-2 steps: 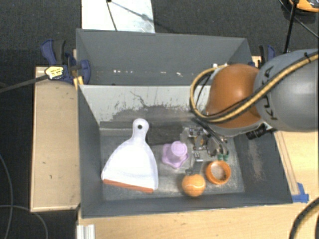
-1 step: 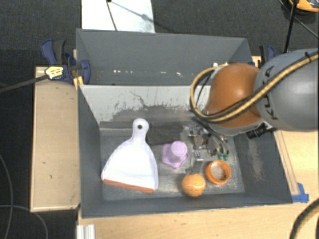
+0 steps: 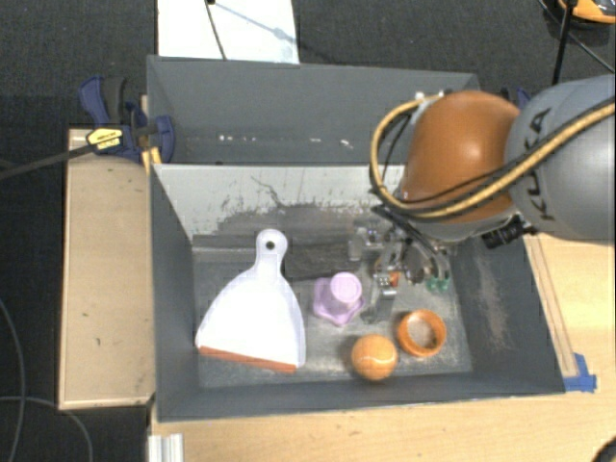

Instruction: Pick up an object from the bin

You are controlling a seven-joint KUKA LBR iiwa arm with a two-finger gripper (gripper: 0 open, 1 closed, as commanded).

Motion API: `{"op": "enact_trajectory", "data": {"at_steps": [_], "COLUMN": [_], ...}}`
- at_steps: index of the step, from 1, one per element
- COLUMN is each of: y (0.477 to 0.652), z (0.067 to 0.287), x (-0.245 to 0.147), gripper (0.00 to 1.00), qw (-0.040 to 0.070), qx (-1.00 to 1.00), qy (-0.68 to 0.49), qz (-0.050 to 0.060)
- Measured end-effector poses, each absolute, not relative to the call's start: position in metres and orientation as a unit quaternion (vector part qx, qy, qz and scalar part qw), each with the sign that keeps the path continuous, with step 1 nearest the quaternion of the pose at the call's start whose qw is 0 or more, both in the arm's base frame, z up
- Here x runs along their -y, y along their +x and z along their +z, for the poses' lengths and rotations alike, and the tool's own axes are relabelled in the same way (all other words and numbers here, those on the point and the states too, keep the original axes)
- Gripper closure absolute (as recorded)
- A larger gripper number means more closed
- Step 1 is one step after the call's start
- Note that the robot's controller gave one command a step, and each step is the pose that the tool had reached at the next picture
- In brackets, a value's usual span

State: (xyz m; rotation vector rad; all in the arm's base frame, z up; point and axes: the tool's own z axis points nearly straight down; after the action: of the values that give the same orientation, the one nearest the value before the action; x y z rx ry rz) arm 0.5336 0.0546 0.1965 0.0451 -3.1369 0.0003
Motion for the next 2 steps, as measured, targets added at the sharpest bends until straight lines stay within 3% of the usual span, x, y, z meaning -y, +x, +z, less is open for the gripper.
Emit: {"op": "enact_trajectory", "data": {"at_steps": [1,2], "y": [0.531,0.519], "z": [0.19,0.126], "x": [-0.052,-0.039], "gripper": [0.0,0.0], "qw": [-0.009,-0.003], "qx": [1.0,1.0], "qy": [0.02,0.01], "qz": [-0.001,-0.001]}}
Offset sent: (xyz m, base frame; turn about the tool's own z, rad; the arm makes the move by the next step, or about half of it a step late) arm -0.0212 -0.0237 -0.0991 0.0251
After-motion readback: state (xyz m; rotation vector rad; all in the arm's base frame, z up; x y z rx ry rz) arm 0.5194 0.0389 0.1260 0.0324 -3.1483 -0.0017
